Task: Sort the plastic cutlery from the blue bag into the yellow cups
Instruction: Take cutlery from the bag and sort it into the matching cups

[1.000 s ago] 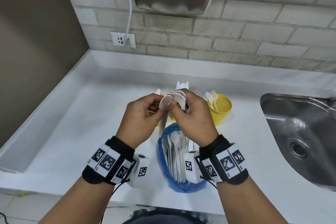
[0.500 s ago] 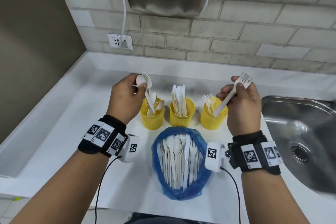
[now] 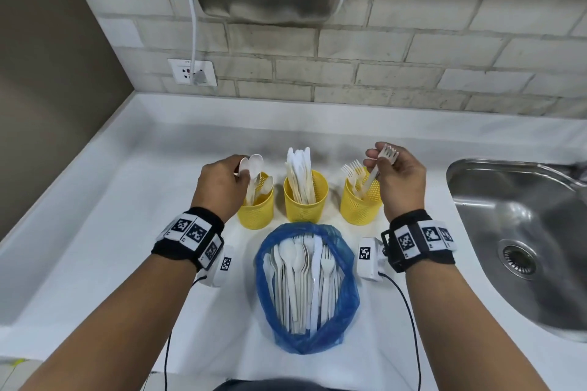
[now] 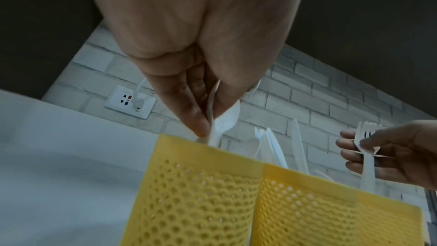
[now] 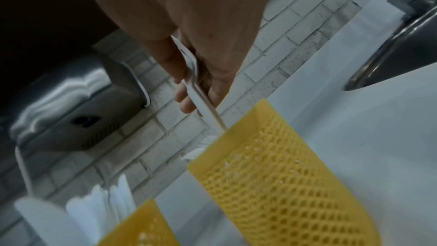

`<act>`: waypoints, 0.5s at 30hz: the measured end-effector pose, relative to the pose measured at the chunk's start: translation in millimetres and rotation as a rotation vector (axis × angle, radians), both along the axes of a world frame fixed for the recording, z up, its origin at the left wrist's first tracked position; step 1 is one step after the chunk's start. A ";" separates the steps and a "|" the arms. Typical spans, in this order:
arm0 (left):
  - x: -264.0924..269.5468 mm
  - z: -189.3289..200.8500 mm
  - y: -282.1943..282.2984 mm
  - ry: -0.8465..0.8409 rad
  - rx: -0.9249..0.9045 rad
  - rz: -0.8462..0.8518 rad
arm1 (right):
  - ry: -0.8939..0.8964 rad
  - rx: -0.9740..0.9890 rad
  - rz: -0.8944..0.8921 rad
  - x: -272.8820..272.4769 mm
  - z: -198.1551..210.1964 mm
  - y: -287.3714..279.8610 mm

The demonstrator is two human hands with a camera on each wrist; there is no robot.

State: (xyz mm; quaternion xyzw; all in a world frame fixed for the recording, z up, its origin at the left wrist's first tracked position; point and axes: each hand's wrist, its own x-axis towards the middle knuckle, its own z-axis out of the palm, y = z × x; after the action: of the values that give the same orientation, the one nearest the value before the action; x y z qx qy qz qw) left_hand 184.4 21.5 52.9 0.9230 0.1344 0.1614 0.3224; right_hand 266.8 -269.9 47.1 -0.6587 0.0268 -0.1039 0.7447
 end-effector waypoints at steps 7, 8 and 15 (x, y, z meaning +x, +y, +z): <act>-2.3 -11.6 6.0 -0.089 0.067 0.051 | -0.162 -0.528 -0.102 -8.4 -15.5 -4.2; -5.3 -10.3 6.1 -0.119 0.067 0.075 | -0.215 -0.555 -0.142 -11.2 -14.3 -6.5; -40.1 -10.5 -6.9 -0.185 0.061 -0.053 | -0.251 -0.817 -0.088 -43.4 -32.0 -16.9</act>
State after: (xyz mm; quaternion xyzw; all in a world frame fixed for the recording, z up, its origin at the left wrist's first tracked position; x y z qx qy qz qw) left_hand 144.4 14.6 42.4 0.9168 0.0744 0.2415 0.3094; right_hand 223.3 -286.8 15.2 -0.8800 -0.0790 -0.2169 0.4151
